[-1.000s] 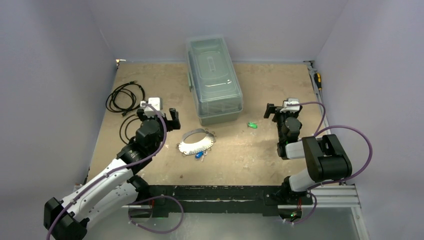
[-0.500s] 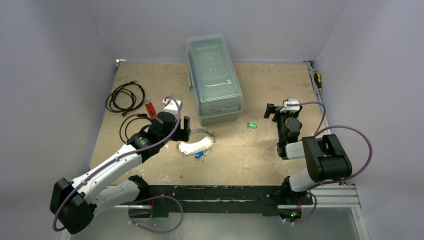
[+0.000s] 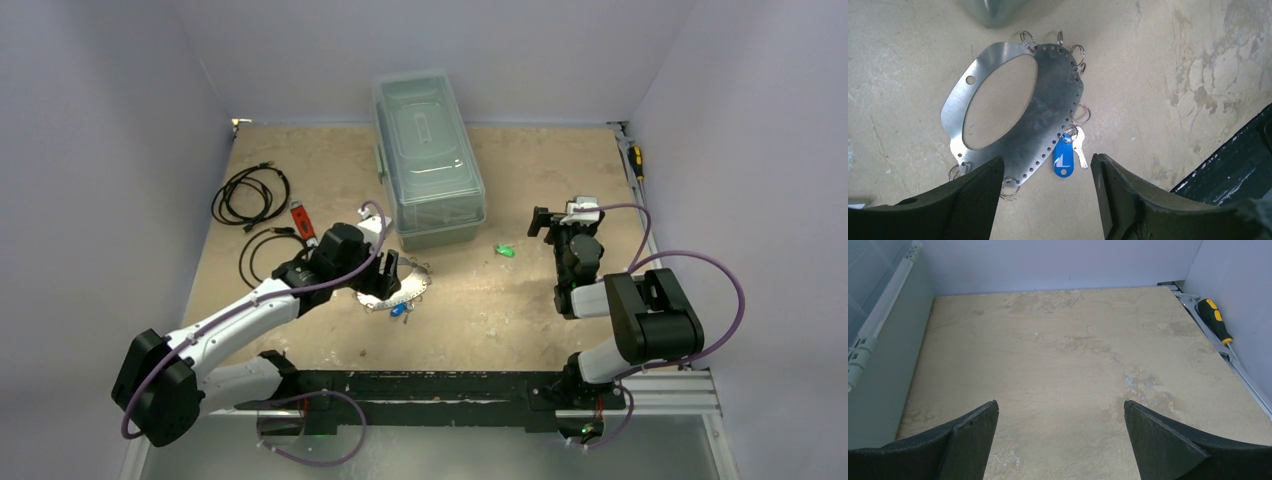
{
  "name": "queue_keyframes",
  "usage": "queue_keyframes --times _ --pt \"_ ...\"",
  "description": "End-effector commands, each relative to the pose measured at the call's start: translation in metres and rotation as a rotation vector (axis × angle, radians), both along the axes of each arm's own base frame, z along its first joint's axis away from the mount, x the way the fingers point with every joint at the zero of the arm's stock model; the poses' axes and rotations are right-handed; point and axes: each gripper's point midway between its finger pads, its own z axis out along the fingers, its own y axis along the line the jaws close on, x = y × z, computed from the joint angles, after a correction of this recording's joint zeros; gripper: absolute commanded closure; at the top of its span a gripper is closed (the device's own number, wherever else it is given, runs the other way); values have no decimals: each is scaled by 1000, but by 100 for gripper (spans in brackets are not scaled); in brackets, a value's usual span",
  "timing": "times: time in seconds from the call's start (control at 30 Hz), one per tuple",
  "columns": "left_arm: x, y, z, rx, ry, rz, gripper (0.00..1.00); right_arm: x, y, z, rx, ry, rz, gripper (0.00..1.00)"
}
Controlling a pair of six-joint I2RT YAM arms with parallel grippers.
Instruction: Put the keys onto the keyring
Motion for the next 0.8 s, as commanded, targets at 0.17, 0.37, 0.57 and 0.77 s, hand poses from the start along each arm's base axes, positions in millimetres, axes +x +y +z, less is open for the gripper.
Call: queue_keyframes --times 0.17,0.37,0.57,0.77 --pt "17 -20 9 1 -139 -150 37 2 -11 18 8 -66 -62 1" --pt "26 -29 15 -74 -185 -115 42 -5 -12 35 9 -68 -74 1" --pt "36 -36 17 -117 -205 -46 47 -9 5 56 87 13 -3 1" --pt "32 -12 0 -12 -149 34 48 -34 28 76 155 47 104 1"
